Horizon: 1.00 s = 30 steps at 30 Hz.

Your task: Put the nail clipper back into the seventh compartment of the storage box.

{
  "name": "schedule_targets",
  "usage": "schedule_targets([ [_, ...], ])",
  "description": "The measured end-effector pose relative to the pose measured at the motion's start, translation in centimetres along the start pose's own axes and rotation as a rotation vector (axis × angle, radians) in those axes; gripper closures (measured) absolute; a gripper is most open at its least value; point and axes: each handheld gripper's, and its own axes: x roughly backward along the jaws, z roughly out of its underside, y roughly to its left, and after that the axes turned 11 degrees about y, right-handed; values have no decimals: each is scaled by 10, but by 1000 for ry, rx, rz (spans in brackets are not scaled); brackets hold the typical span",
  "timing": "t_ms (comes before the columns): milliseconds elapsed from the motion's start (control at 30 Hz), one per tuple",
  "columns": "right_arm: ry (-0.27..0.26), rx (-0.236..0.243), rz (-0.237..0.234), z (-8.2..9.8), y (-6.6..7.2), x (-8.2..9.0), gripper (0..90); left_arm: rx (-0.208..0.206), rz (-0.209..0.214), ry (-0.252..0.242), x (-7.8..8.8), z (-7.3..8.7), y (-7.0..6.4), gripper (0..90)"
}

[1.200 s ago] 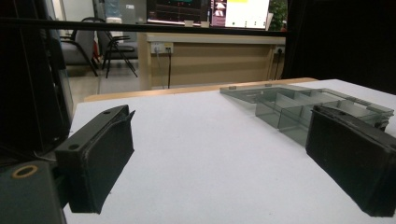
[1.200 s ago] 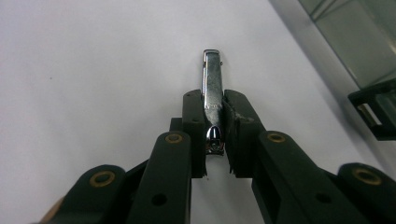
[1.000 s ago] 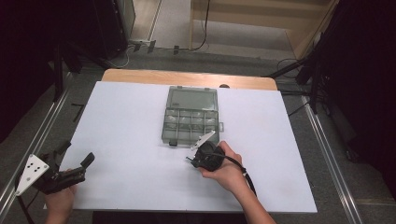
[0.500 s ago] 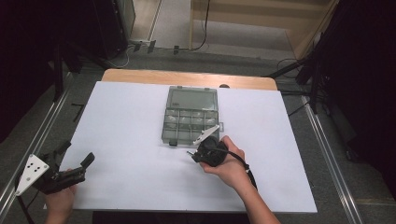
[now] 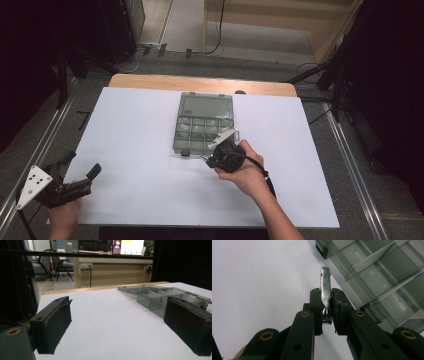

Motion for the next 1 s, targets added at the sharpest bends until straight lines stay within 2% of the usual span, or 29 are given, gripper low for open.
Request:
schedule_targets([
  [633,-35,-37,10,-10,-11,11,814,-1,0,0,0,0,0,72],
  [1000,-53,-83,23,-15,-21,12,814,-1,1,-1,0,0,0,72],
])
